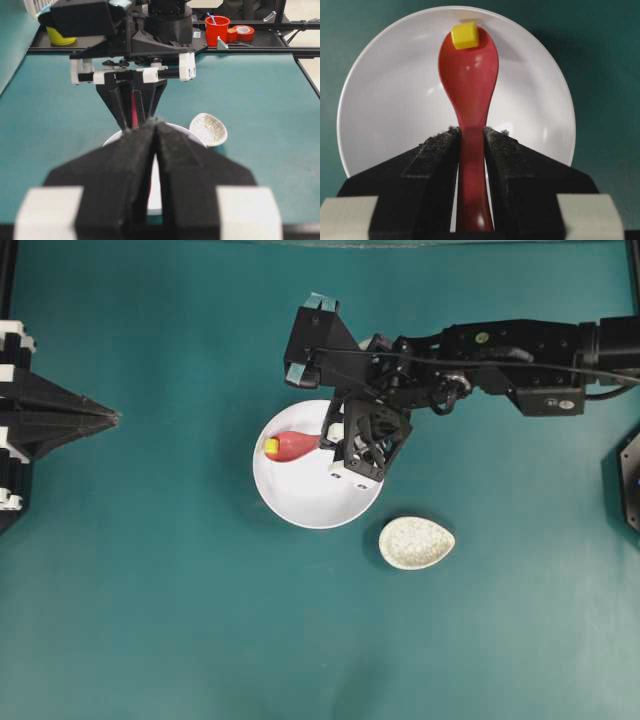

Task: Scoop the yellow hexagonal prism block from the bowl with a spoon using the right arm.
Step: 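Push the spoon bowl under the yellow block along the bowl floor, then lift the spoon carrying the yellow block up out of the bowl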

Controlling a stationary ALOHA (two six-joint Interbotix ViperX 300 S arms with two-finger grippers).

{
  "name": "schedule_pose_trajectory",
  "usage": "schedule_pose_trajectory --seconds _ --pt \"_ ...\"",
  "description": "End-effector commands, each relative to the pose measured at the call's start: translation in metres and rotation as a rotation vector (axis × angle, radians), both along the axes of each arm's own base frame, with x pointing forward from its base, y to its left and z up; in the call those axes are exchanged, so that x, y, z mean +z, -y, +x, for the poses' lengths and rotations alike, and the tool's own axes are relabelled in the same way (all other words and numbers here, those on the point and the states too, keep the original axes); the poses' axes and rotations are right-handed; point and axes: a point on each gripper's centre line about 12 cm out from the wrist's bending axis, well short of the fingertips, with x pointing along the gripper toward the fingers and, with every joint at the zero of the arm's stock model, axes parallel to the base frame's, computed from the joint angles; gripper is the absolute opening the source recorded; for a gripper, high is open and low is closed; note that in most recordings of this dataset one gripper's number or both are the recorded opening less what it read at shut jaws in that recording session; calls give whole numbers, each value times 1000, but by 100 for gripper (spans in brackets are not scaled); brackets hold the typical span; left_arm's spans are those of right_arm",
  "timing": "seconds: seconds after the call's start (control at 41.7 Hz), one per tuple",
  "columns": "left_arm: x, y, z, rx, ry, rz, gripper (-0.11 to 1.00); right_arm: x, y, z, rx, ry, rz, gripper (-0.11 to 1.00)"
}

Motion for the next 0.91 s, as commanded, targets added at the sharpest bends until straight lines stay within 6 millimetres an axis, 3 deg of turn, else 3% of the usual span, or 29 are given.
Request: schedule_pose_trajectory --seconds 0.0,0.888 --pt "4 -1 1 3 14 2 0 18 1 4 0 47 -9 24" --pt "4 0 2 1 12 3 0 47 -1 -16 -16 160 -33 24"
